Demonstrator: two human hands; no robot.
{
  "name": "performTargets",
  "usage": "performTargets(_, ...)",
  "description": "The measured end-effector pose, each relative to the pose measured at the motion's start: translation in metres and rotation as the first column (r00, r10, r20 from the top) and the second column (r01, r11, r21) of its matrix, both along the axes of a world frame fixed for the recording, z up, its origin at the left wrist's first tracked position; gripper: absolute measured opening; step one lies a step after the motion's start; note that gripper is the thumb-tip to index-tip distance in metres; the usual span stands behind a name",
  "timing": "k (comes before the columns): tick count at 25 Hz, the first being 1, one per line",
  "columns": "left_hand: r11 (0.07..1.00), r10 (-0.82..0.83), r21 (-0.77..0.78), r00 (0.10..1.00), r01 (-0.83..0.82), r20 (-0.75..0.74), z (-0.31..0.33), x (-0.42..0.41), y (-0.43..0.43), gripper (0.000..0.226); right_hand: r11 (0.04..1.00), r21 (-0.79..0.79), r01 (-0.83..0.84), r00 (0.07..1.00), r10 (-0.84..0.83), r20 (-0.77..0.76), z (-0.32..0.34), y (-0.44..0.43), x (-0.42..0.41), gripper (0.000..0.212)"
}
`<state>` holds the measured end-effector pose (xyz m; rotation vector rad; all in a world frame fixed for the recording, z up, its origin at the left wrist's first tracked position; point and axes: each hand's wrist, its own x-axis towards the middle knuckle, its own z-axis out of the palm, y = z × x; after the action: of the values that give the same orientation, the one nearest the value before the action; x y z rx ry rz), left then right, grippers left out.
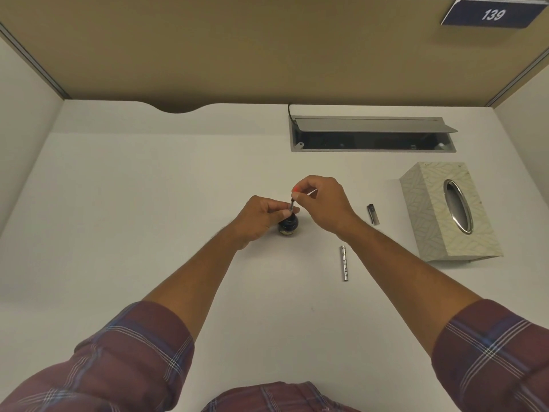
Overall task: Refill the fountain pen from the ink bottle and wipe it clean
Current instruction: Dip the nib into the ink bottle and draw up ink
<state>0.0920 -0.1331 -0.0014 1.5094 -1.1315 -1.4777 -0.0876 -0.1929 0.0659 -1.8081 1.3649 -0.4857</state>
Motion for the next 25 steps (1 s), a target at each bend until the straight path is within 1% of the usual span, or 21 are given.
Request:
performTargets(4, 1.0, -0.008, 0.003, 1.0, 0.008, 0.009, 0.003, -0.001, 0.0, 0.02, 0.999, 0.024, -0.024, 1.0, 0.024, 0.012, 0.001, 0.001, 0.0, 0.011)
performTargets(7, 1.0, -0.01, -0.009, 1.0, 0.009, -0.005, 0.013, -0.002, 0.0, 0.022, 0.999, -0.001, -0.039, 0.999, 0.039, 0.011, 0.002, 0.0, 0.0, 0.011)
performTargets(8, 1.0, 0.0, -0.015, 1.0, -0.001, -0.028, 0.017, -0.003, -0.001, 0.024, 0.999, -0.01, -0.043, 0.999, 0.044, 0.013, 0.002, 0.0, 0.0, 0.011)
performTargets(10, 0.999, 0.035, -0.002, 0.99, -0.035, -0.14, 0.018, -0.003, -0.005, 0.03, 0.999, -0.024, -0.048, 0.999, 0.048, 0.018, 0.003, -0.001, 0.0, 0.013)
performTargets(12, 1.0, 0.022, 0.005, 0.978, -0.022, -0.209, 0.014, -0.003, -0.008, 0.035, 0.997, -0.041, -0.058, 0.998, 0.058, 0.01, 0.004, -0.003, 0.0, 0.017)
performTargets(14, 1.0, -0.02, -0.01, 0.976, 0.018, -0.215, 0.008, -0.004, -0.009, 0.031, 0.996, -0.048, -0.081, 0.997, 0.081, 0.0, 0.006, -0.003, 0.0, 0.021)
performTargets(16, 0.999, -0.025, -0.026, 0.973, 0.02, -0.228, 0.006, -0.005, -0.009, 0.028, 0.994, -0.053, -0.091, 0.996, 0.091, -0.015, 0.006, -0.005, -0.001, 0.023)
performTargets(22, 0.998, -0.01, -0.059, 0.969, -0.005, -0.246, 0.008, -0.004, -0.009, 0.024, 0.997, -0.06, -0.057, 0.998, 0.058, 0.014, 0.006, -0.01, -0.001, 0.019)
performTargets(25, 0.998, 0.016, -0.06, 0.969, -0.031, -0.248, 0.008, -0.006, -0.009, 0.024, 0.999, -0.034, -0.009, 0.999, 0.01, 0.046, 0.008, -0.009, -0.001, 0.018)
